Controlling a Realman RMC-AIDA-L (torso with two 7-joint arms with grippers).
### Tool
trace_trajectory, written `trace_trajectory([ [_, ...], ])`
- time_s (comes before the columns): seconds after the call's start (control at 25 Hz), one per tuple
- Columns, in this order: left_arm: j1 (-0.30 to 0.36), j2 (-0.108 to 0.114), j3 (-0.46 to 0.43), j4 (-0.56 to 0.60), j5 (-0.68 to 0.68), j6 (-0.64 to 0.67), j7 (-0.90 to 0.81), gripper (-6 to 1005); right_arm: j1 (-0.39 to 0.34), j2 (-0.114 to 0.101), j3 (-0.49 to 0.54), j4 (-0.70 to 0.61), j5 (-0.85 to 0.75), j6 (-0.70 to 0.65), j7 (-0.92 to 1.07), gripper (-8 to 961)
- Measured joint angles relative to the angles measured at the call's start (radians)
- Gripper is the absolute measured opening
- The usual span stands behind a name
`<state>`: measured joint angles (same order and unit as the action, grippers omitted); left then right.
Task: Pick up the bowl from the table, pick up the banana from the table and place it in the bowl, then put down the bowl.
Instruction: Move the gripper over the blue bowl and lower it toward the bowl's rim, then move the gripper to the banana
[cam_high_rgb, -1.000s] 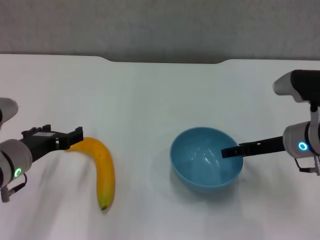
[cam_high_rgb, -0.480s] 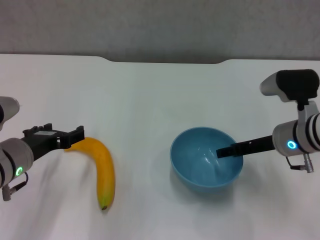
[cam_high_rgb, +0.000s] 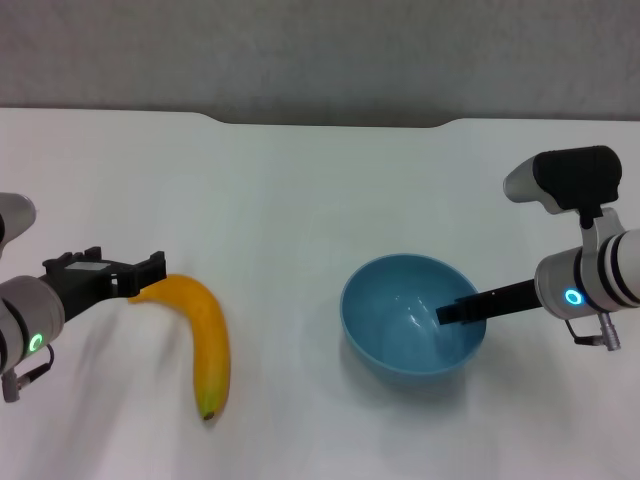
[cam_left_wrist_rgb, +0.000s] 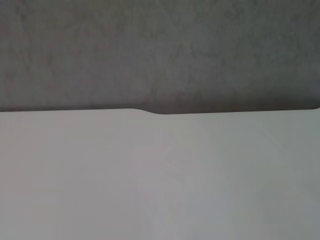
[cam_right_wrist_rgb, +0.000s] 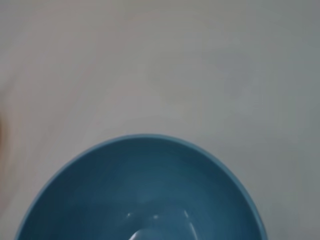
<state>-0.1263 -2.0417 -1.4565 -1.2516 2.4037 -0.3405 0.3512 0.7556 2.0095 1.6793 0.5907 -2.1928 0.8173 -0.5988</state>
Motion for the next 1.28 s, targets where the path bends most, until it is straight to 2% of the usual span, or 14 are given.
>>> trace_trajectory([
  [0.72,-0.007,0.0,0.006,0.023,0.0,0.01,0.0,803,-0.012,-0.002,-0.027,0.013,-0.008,-0.03,-0.011,44],
  [0.92,0.005,0.001,0.005,0.004,-0.001,0.0,0.0,801,-0.056,-0.002,-0.027,0.087,-0.009,-0.035,-0.008,28],
  [1.08,0.013,0.003,0.009,-0.047,-0.023,-0.032,-0.001,798,-0.146,-0.003,-0.024,0.231,-0.009,-0.038,-0.005,28],
  [1.12,0.014,0.003,0.011,-0.064,-0.032,-0.048,-0.001,798,-0.195,-0.004,-0.025,0.304,-0.01,-0.049,-0.005,28],
  [1.28,0.011,0.001,0.018,-0.085,-0.051,-0.092,-0.005,795,-0.246,-0.003,-0.026,0.382,-0.011,-0.063,-0.004,29],
])
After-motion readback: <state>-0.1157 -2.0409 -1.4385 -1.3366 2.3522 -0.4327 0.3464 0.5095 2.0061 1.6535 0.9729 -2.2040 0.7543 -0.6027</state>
